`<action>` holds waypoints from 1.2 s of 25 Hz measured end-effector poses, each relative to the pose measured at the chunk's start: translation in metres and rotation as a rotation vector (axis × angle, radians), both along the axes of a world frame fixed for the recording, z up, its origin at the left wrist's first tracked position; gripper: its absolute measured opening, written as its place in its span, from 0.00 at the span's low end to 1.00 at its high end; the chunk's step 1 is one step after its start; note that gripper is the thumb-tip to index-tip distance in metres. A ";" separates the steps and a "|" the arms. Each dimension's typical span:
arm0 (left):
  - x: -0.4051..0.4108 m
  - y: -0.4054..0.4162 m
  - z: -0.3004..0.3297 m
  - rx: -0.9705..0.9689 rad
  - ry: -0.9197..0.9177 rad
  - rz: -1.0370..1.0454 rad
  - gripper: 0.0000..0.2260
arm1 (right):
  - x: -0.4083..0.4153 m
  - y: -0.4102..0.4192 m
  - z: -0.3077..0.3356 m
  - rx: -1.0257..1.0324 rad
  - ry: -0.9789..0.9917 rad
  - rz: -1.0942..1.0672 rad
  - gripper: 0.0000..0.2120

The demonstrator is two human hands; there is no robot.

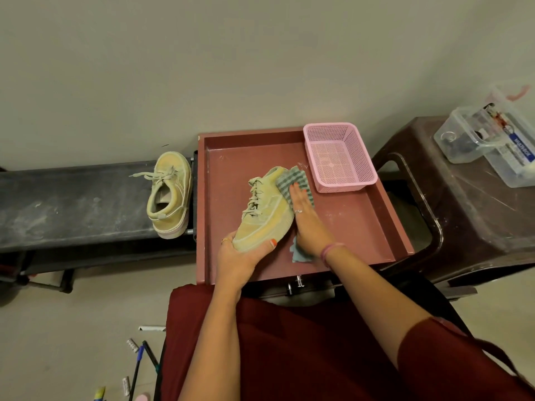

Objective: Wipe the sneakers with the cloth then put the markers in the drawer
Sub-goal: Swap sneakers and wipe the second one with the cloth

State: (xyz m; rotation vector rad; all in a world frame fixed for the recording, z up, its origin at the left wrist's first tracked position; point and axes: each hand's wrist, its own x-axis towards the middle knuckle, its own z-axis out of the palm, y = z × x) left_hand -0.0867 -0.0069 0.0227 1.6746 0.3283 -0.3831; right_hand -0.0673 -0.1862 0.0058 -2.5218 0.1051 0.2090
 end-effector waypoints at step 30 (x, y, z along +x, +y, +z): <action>-0.004 -0.004 -0.023 0.663 -0.311 -0.187 0.20 | -0.049 0.029 0.007 -0.058 -0.029 0.044 0.45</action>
